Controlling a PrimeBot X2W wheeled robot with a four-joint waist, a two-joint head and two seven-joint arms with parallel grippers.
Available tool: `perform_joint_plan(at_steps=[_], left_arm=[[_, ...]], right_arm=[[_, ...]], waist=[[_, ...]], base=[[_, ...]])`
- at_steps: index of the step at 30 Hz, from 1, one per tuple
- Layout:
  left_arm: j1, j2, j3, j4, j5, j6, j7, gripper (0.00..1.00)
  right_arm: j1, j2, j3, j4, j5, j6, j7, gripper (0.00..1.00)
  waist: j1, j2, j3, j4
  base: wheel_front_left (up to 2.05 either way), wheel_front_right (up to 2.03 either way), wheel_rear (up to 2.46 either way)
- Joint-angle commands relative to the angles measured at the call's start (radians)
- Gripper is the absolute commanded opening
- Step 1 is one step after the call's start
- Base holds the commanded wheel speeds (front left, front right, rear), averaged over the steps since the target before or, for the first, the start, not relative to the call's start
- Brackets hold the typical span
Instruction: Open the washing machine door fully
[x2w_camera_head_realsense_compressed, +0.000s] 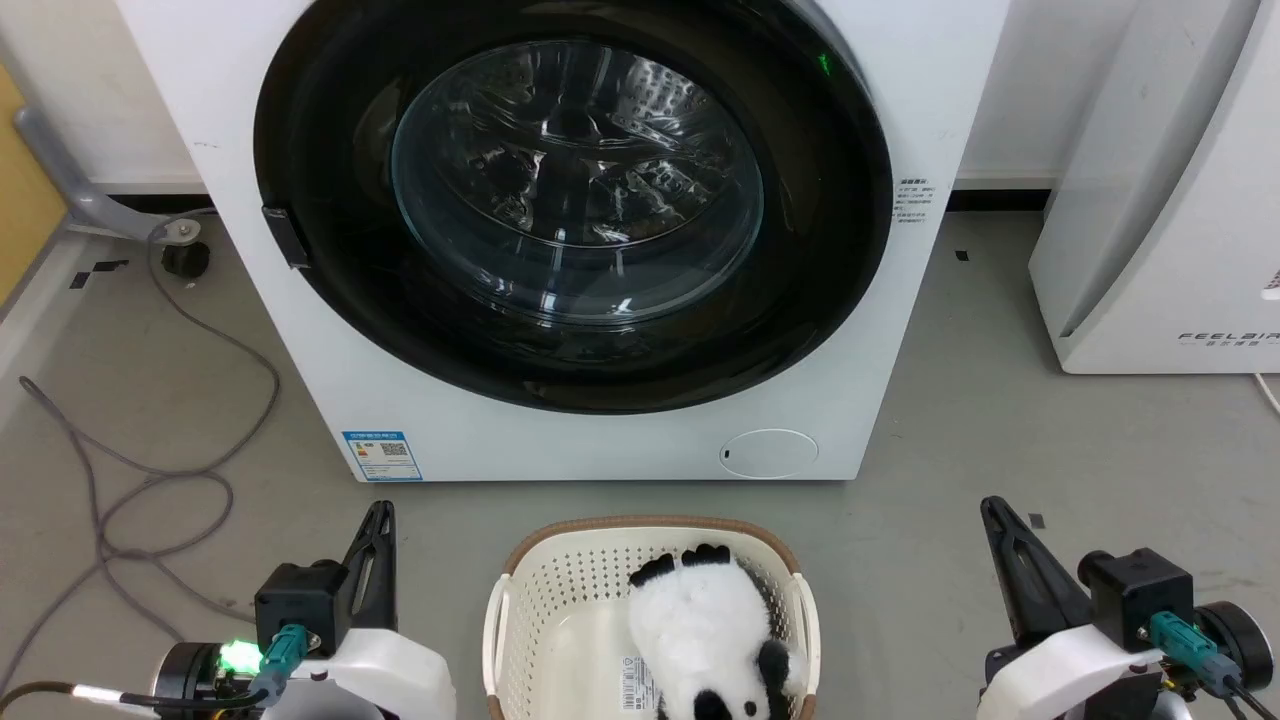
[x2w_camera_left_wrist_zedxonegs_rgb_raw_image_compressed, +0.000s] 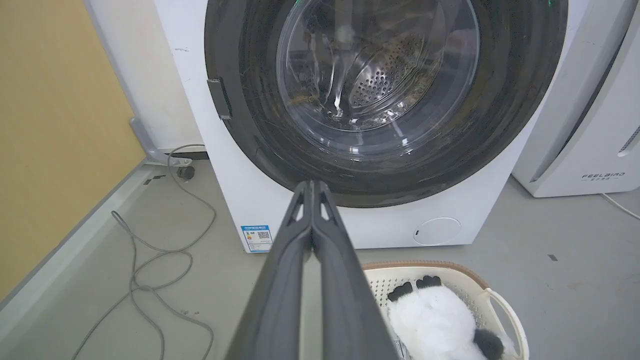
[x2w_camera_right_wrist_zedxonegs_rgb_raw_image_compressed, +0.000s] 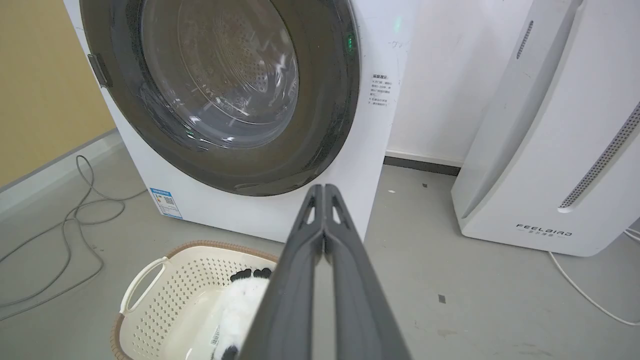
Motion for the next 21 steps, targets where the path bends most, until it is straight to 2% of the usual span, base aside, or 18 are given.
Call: perform_joint_plan(at_steps=[1, 5, 6, 16, 17, 18, 21], left_arm=[[-0.016, -0.001, 0.005, -0.006, 0.009, -0.006, 0.001, 0.00], [-0.016, -0.001, 0.005, -0.006, 0.009, -0.006, 0.001, 0.00], [0.000, -0.001, 0.002, -0.001, 0.006, 0.000, 0.001, 1.00], [-0.004, -0.001, -0.011, 0.013, -0.005, -0.005, -0.016, 1.00], [-0.004, -0.001, -0.012, 0.015, -0.006, -0.006, -0.018, 1.00], [-0.005, -0.001, -0.014, 0.017, -0.008, -0.007, -0.020, 1.00], [-0.006, -0.001, -0.018, 0.020, -0.012, -0.008, -0.026, 1.00]], right_arm=[[-0.014, 0.000, 0.001, -0.005, -0.008, 0.001, 0.001, 0.00], [-0.014, 0.000, 0.001, -0.005, -0.008, 0.001, 0.001, 0.00], [0.000, 0.000, 0.001, -0.001, 0.001, 0.000, 0.000, 1.00], [0.007, 0.000, 0.004, 0.006, 0.015, 0.000, -0.015, 1.00], [0.008, 0.000, 0.005, 0.006, 0.017, 0.000, -0.018, 0.21], [0.009, 0.000, 0.005, 0.007, 0.019, 0.000, -0.020, 0.00], [0.011, 0.000, 0.004, 0.010, 0.025, 0.000, -0.026, 0.00]], waist=[[-0.0001, -0.0001, 0.000, 0.000], [-0.0001, -0.0001, 0.000, 0.000], [0.0000, -0.0001, 0.000, 0.000], [0.0000, -0.0001, 0.000, 0.000], [0.0000, -0.0001, -0.001, 0.001], [0.0000, -0.0001, -0.001, 0.001], [0.0000, -0.0001, -0.001, 0.002]], base=[[0.00, 0.00, 0.00], [0.00, 0.00, 0.00], [0.00, 0.00, 0.00], [0.00, 0.00, 0.00], [0.00, 0.00, 0.00], [0.00, 0.00, 0.00], [0.00, 0.00, 0.00]])
